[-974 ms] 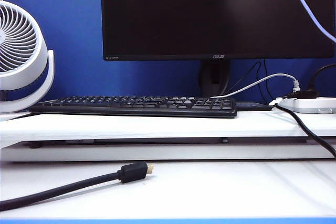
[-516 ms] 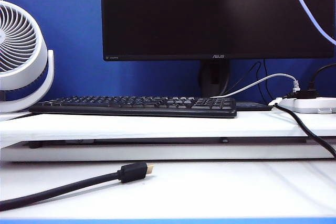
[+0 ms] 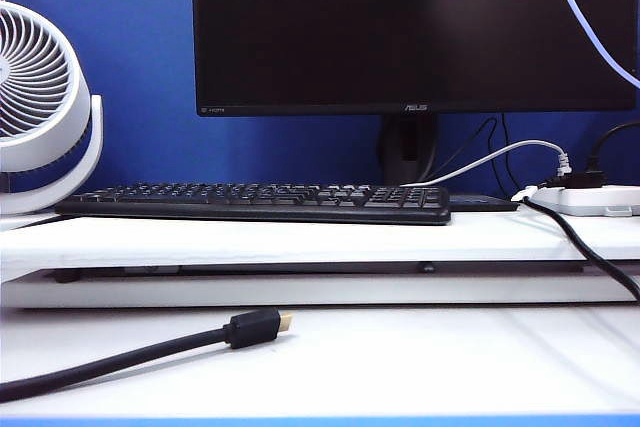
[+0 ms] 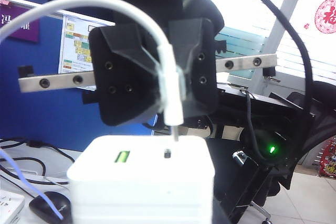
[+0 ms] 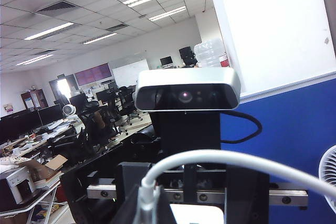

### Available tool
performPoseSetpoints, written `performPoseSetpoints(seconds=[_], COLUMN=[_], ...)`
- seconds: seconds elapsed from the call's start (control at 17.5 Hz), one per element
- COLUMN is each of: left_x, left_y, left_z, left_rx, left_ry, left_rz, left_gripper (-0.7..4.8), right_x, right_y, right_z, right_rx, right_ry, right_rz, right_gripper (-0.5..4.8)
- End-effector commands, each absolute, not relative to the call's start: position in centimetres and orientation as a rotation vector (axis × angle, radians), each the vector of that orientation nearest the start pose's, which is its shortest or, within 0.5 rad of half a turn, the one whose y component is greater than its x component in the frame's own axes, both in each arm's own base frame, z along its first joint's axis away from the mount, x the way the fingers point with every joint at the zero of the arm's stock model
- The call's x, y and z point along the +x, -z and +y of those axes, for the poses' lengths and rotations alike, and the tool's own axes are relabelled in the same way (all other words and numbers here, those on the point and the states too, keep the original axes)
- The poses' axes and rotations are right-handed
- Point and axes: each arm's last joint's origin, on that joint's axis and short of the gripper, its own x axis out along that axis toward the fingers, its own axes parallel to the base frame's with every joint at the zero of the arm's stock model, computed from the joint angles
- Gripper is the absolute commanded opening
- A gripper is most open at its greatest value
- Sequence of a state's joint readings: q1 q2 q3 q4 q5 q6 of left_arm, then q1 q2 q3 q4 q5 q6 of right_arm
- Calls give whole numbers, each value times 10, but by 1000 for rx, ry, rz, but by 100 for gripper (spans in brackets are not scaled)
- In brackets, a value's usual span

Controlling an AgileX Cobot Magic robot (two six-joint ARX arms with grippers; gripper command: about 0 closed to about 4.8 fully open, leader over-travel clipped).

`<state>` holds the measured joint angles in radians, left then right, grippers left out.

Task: Pick up the Type-C charging cable and the charging base, insert one end of the Type-C charger into the corresponding slot on the base, and finally place the plugged-in charger back on the table.

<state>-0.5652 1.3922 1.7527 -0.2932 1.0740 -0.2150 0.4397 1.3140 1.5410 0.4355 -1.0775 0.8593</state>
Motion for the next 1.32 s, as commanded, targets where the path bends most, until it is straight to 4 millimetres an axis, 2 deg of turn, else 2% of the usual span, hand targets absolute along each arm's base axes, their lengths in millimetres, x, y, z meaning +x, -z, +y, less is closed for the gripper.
performPoseSetpoints(seconds=[0.06,0.97,1.32], left_x=[206,206,212], left_y=[-515,-517,-514], left_z=[-161,-161,-154], left_rx=[-143,-133,-200], left_ry=[1648,1653,1595], left_rz=[82,51,141], left_gripper=[-6,-6,-6], right_x=[205,205,210], right_y=[-524,-522,-512], right_z=[128,130,133], right_rx=[436,385,376], right_ry=[-1639,-1645,-1619], right_rz=[-18,-33,53], right_gripper=[-1,-1,-1])
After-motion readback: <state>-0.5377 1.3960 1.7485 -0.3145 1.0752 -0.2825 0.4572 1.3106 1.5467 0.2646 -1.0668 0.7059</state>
